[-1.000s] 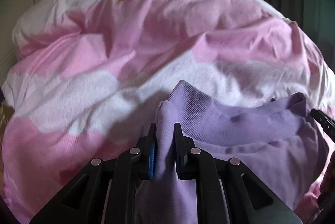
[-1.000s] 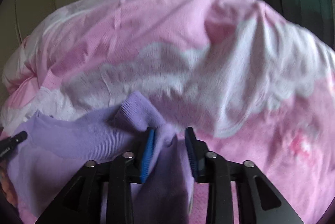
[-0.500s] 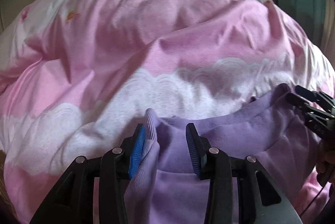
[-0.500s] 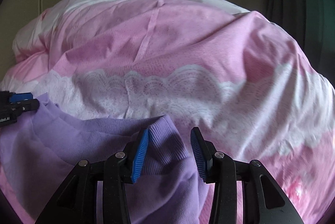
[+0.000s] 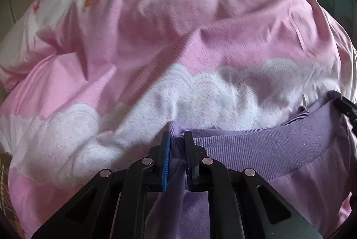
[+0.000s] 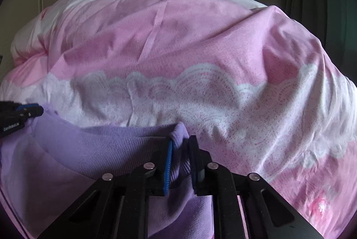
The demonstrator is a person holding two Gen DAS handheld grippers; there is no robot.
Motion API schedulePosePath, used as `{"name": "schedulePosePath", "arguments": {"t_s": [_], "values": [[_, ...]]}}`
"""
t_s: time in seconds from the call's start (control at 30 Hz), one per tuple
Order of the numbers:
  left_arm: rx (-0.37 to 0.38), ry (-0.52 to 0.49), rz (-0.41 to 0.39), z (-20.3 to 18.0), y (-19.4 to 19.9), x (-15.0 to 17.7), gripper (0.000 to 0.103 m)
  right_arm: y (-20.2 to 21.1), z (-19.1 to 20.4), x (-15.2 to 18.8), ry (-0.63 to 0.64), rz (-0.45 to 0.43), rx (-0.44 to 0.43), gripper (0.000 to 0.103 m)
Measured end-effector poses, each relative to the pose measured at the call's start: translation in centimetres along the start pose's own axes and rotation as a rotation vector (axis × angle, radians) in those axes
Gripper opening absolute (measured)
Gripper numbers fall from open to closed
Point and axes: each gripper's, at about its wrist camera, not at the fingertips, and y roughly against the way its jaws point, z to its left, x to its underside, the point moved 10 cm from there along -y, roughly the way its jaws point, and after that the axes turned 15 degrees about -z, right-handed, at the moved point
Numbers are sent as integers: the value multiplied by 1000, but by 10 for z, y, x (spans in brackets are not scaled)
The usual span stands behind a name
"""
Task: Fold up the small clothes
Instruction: 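Lay the hem over the collar with both tools and open both tools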
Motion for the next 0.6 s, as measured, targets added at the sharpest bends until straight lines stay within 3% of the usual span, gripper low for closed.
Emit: {"name": "schedulePosePath", "arguments": {"t_s": [0.03,0.1,0.33,0.37,0.4,0.47,0.6], "values": [[-3,5,-9,1,0,-2,13,1,-2,-4,-9,-14,9,6],[1,1,-6,0,-2,0,13,3,-5,-10,-17,-36,28,6],[34,19,-27,-7,7,-2,18,-17,-3,5,-17,37,47,7],[35,18,-38,-6,13,-3,21,-15,-3,4,-23,29,47,12],[37,15,-53,-6,22,-4,23,-11,-2,1,-28,20,45,27],[45,24,-75,-2,39,-3,32,1,-5,-6,-31,-15,69,48],[39,59,-93,13,73,14,36,31,-8,-15,-68,-67,79,52]]}}
